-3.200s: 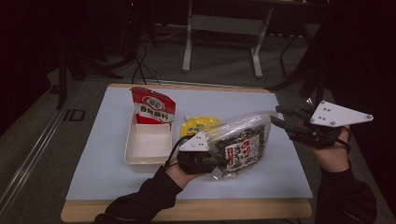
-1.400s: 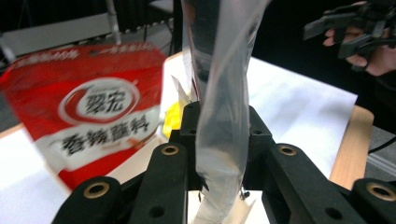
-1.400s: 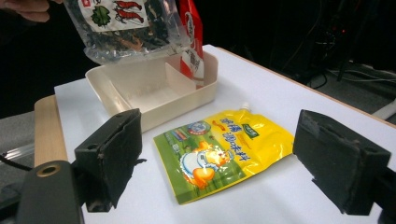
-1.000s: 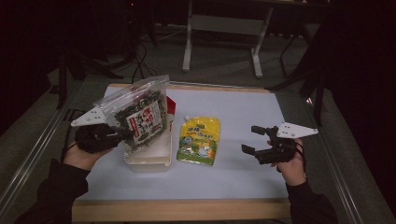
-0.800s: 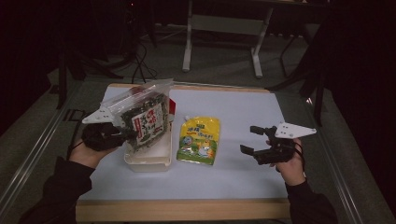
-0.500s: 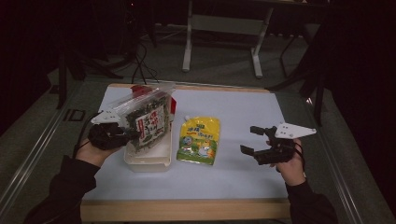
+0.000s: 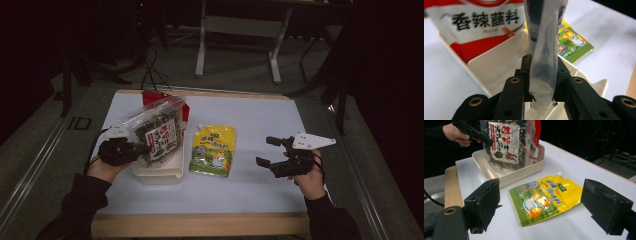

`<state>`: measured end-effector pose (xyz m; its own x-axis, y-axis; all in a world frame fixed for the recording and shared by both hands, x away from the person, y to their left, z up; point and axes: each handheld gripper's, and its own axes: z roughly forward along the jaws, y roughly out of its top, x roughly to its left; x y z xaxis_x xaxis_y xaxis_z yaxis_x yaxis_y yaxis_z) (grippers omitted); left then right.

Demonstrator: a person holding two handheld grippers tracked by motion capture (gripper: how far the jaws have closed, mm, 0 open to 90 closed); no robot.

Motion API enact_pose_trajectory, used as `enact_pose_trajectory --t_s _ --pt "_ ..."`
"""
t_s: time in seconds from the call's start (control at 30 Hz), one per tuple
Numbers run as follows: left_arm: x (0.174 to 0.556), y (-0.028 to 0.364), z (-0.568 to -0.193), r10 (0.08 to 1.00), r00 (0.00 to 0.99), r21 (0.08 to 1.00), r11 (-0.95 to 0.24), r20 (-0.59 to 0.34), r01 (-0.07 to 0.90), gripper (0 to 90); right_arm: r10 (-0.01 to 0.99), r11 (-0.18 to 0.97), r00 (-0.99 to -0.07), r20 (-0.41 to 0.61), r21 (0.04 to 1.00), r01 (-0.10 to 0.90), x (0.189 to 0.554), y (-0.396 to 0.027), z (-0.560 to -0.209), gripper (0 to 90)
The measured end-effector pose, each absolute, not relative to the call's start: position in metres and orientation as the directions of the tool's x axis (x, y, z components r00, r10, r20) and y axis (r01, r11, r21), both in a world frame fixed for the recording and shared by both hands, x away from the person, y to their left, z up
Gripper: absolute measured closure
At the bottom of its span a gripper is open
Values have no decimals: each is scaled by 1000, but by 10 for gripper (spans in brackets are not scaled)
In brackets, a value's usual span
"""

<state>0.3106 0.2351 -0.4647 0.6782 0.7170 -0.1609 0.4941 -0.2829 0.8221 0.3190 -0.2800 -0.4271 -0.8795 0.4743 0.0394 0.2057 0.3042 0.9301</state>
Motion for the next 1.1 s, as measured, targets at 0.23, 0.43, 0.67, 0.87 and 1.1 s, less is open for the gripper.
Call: enact_pose_trajectory --t_s 0.23,0.43,0.67,0.87,1.1 --pt "309 248 -479 729 648 836 -203 -219 510 762 470 304 -882 35 932 199 319 -280 -429 154" --pt "309 250 -483 808 563 852 -161 -177 499 604 449 324 -892 43 923 207 319 -279 -430 169" --pt "302 245 -484 855 497 874 -122 -149 470 359 451 334 -892 37 919 207 320 -278 -431 169" --pt "289 243 -477 846 503 887 -84 -177 454 194 454 331 -891 21 924 190 319 -279 -431 165" --pt "268 237 -471 851 505 894 -108 -143 435 39 455 335 -890 34 920 206 320 -278 -432 150"
